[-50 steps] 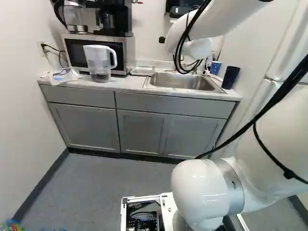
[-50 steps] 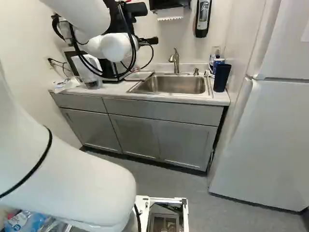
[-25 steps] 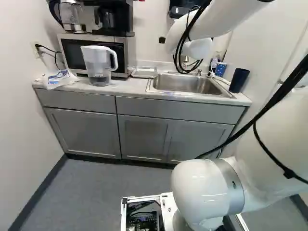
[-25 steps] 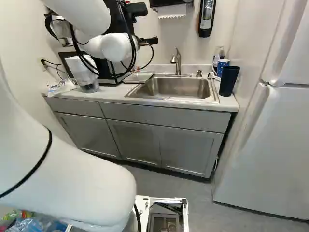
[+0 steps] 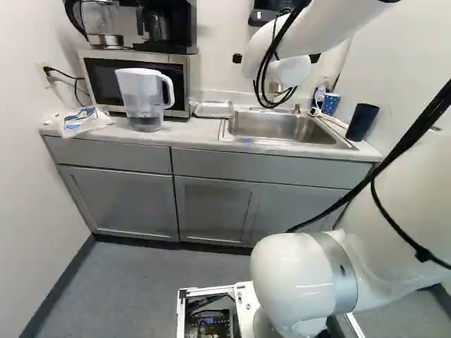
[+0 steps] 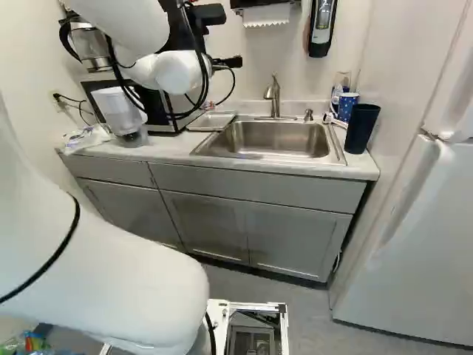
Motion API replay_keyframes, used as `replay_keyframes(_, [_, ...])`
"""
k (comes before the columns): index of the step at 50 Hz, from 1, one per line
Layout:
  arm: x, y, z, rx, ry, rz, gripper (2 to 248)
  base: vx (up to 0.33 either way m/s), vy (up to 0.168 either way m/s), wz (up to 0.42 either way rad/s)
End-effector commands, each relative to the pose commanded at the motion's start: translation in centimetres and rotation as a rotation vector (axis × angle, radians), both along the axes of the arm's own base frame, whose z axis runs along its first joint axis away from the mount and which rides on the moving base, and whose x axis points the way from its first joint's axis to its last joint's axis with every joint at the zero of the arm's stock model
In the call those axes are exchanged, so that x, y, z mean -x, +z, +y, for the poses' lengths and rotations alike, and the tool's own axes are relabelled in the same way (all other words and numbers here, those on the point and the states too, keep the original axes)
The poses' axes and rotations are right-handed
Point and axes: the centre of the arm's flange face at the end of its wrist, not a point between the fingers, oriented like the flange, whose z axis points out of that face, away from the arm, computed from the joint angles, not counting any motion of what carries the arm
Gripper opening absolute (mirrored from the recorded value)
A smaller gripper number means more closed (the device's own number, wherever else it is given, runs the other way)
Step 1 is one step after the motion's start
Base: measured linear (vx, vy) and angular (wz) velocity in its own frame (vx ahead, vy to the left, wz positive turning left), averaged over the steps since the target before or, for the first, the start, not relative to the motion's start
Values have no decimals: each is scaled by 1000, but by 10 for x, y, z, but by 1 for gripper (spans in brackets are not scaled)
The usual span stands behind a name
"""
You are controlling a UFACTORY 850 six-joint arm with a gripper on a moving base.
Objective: Rinse the cup and place it in the tray
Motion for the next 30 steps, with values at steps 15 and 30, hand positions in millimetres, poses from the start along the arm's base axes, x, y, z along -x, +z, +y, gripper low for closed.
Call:
replay_keyframes(15, [0,0,0,0,0,0,247,79,25,-178])
replay_keyframes(30, [0,0,0,0,0,0,247,72,19,-193])
